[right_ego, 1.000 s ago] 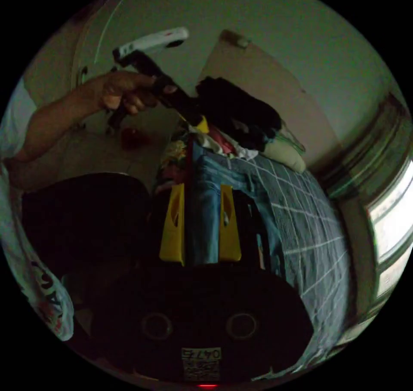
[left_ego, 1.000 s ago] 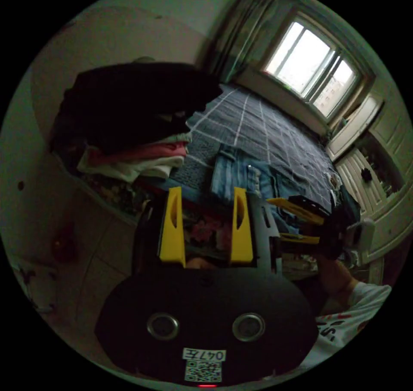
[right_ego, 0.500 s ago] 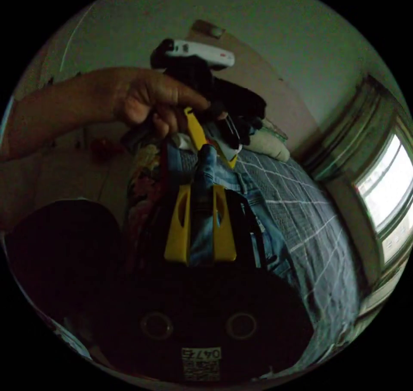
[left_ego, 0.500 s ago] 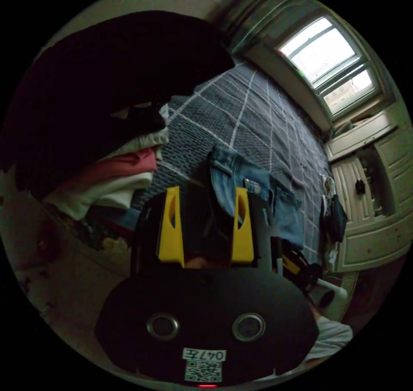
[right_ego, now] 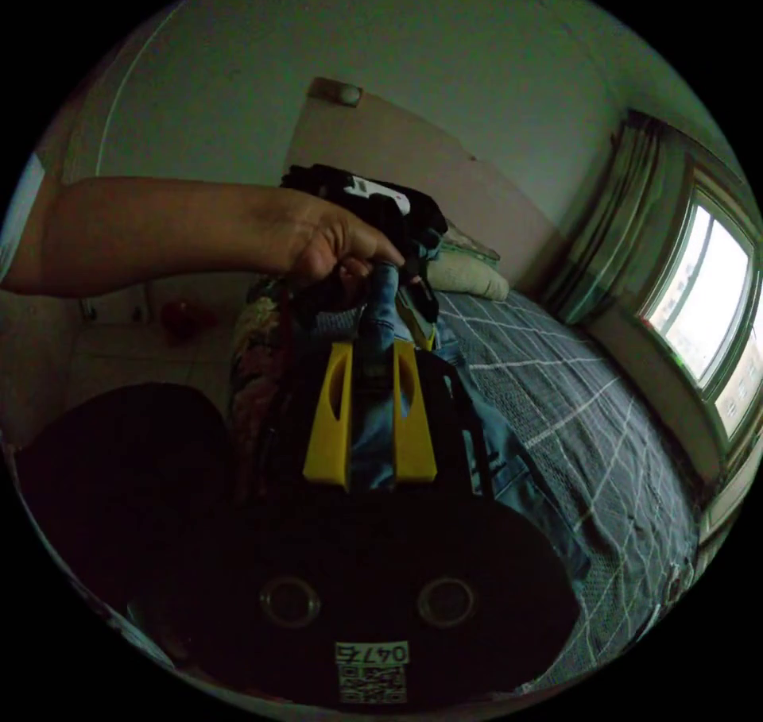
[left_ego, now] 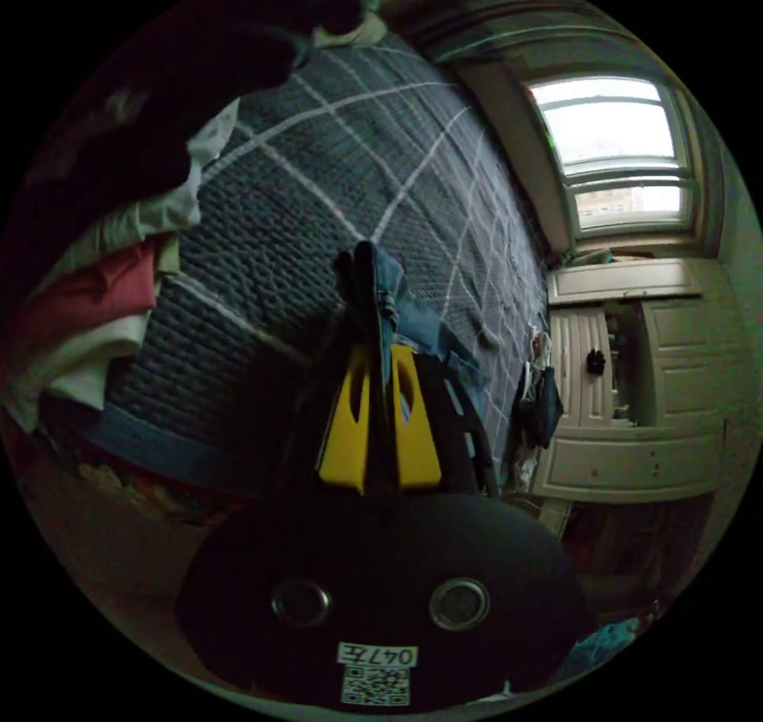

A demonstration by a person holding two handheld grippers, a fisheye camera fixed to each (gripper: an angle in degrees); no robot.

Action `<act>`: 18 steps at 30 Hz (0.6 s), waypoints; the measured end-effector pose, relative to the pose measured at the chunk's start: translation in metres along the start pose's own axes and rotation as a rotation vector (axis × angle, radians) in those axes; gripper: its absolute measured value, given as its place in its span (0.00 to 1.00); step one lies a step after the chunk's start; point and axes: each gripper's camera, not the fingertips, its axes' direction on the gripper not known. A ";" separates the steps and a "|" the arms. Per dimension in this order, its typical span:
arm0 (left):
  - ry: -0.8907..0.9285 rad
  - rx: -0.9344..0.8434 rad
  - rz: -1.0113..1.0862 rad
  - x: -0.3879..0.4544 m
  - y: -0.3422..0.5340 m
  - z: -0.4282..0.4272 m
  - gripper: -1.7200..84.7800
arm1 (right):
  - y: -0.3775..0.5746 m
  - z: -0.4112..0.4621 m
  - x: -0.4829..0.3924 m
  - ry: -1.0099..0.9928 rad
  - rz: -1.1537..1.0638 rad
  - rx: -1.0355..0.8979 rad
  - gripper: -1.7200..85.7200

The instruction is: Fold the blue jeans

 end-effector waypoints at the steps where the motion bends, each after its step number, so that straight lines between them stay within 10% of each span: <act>1: -0.005 0.025 0.044 0.020 0.005 -0.001 0.07 | 0.010 -0.012 0.008 0.021 0.010 0.018 0.06; 10: -0.133 0.051 0.466 0.244 0.055 0.069 0.09 | 0.132 -0.130 0.116 0.214 0.360 0.014 0.06; 18: -0.214 -0.108 0.563 0.346 0.094 0.229 0.10 | 0.325 -0.150 0.218 -0.012 0.855 -0.064 0.09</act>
